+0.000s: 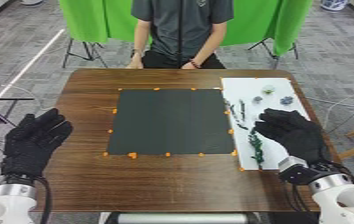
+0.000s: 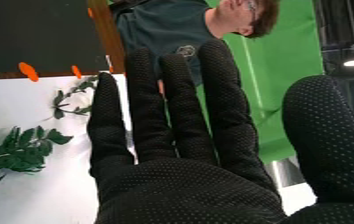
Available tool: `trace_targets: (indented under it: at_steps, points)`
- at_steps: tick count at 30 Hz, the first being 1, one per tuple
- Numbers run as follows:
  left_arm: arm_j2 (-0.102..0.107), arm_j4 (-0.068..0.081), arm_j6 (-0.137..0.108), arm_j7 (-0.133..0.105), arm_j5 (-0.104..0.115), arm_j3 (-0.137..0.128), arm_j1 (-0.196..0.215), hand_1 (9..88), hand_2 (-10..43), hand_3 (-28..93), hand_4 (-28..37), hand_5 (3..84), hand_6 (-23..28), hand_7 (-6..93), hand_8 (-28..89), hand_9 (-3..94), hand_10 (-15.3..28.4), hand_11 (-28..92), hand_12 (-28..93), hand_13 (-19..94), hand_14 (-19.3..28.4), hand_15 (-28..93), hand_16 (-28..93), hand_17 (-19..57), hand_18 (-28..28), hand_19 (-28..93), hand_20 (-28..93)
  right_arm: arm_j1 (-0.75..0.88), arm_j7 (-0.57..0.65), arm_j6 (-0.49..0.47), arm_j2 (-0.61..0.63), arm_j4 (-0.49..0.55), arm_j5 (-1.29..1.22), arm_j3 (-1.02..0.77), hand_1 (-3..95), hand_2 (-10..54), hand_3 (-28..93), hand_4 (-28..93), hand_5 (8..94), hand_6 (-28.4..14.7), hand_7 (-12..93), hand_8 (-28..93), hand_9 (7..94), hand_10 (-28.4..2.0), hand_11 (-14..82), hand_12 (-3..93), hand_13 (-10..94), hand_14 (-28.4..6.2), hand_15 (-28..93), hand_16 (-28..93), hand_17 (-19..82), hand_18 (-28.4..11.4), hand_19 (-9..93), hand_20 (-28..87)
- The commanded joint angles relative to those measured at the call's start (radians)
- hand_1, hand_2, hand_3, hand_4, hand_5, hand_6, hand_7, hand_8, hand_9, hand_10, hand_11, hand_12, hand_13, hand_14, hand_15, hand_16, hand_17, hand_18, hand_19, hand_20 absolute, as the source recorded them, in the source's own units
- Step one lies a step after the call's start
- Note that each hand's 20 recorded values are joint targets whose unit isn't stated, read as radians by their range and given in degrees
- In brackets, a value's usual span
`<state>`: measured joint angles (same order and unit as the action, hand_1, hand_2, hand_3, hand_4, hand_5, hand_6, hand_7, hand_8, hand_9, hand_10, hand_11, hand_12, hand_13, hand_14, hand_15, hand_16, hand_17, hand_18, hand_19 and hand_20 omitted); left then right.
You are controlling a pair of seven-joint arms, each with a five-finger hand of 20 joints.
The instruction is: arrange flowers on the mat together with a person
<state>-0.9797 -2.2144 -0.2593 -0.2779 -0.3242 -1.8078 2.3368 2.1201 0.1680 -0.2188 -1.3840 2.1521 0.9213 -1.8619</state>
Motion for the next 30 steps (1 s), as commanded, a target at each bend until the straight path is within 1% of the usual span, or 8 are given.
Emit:
trace_targets:
  at_steps: [1, 8, 9, 16, 24, 25, 27, 30]
  points:
    - [-0.007, -0.004, 0.009, -0.004, 0.009, -0.003, 0.020, 32.4, 9.3, 71, -24.9, 56.0, 8.3, 21.0, -7, 52.7, 16.5, 25, 20, 42, 18.2, 48, 3, -0.2, 19.3, 42, 28, 0.008, 0.000, -0.005, -0.005, 0.009, -0.002, -0.001, 22.1, 13.1, 77, -25, 53.3, -3.5, 33, -16, 51.3, -15.8, 13.5, 15.1, 41, -16.2, 30, 17, 9, -20.1, 48, 18]
    - [-0.009, -0.007, 0.008, -0.005, 0.008, -0.009, 0.026, 32.4, 9.2, 71, -24.8, 56.0, 8.3, 21.0, -7, 52.6, 16.6, 25, 20, 42, 18.2, 48, 3, -0.2, 19.3, 42, 28, 0.002, 0.011, -0.012, -0.004, 0.005, -0.005, -0.001, 22.0, 13.1, 77, -25, 53.4, -3.4, 33, -16, 51.4, -15.8, 13.5, 15.1, 41, -16.2, 30, 17, 9, -20.0, 48, 18]
    - [-0.008, -0.005, 0.007, -0.005, 0.008, -0.006, 0.021, 32.4, 9.2, 71, -24.9, 56.0, 8.4, 21.0, -7, 52.6, 16.6, 25, 20, 42, 18.2, 48, 3, -0.2, 19.3, 42, 28, 0.003, 0.014, -0.016, -0.006, 0.005, -0.007, -0.004, 22.0, 13.1, 77, -25, 53.4, -3.4, 33, -16, 51.4, -15.8, 13.5, 15.0, 41, -16.2, 30, 17, 9, -20.0, 48, 18]
    - [-0.009, -0.005, 0.007, -0.006, 0.007, -0.006, 0.020, 32.3, 9.3, 71, -24.9, 56.0, 8.4, 20.9, -7, 52.5, 16.5, 25, 20, 42, 18.2, 48, 3, -0.2, 19.3, 42, 28, 0.001, 0.007, -0.009, -0.004, 0.007, -0.005, -0.007, 21.9, 13.1, 77, -25, 53.4, -3.5, 33, -16, 51.5, -15.8, 13.5, 15.0, 41, -16.2, 30, 17, 9, -20.1, 48, 18]
    - [-0.013, -0.011, 0.007, -0.010, 0.009, -0.015, 0.034, 32.3, 9.2, 72, -24.9, 56.1, 8.3, 21.0, -7, 52.5, 16.4, 25, 20, 42, 18.3, 48, 3, -0.2, 19.3, 42, 28, 0.005, 0.015, -0.019, -0.011, 0.008, -0.006, -0.007, 21.9, 13.1, 77, -25, 53.4, -3.5, 33, -16, 51.5, -15.8, 13.5, 15.1, 41, -16.2, 30, 17, 9, -20.0, 48, 18]
    - [-0.014, -0.011, 0.007, -0.008, 0.009, -0.016, 0.034, 32.3, 9.2, 72, -24.8, 56.1, 8.3, 21.0, -7, 52.5, 16.4, 25, 20, 42, 18.3, 48, 3, -0.2, 19.3, 42, 28, 0.007, 0.015, -0.018, -0.012, 0.010, -0.005, -0.009, 21.9, 13.1, 77, -25, 53.4, -3.5, 33, -16, 51.5, -15.8, 13.4, 15.1, 41, -16.2, 30, 17, 9, -20.0, 48, 18]
    - [-0.013, -0.013, 0.005, -0.013, 0.011, -0.018, 0.038, 32.4, 9.2, 72, -24.9, 56.0, 8.3, 21.1, -7, 52.5, 16.3, 25, 20, 42, 18.3, 48, 3, -0.2, 19.3, 42, 28, 0.006, 0.012, -0.017, -0.011, 0.010, -0.005, -0.008, 21.9, 13.1, 77, -25, 53.5, -3.6, 33, -16, 51.5, -15.8, 13.4, 15.1, 41, -16.2, 30, 17, 9, -20.1, 48, 18]
    - [-0.014, -0.010, 0.008, -0.007, 0.010, -0.018, 0.035, 32.3, 9.2, 72, -24.8, 56.0, 8.3, 21.1, -7, 52.6, 16.4, 25, 20, 42, 18.2, 48, 3, -0.2, 19.3, 42, 28, 0.010, 0.014, -0.013, -0.012, 0.012, -0.005, -0.010, 21.9, 13.1, 77, -25, 53.5, -3.5, 33, -16, 51.4, -15.8, 13.4, 15.0, 41, -16.1, 30, 17, 9, -20.1, 48, 18]
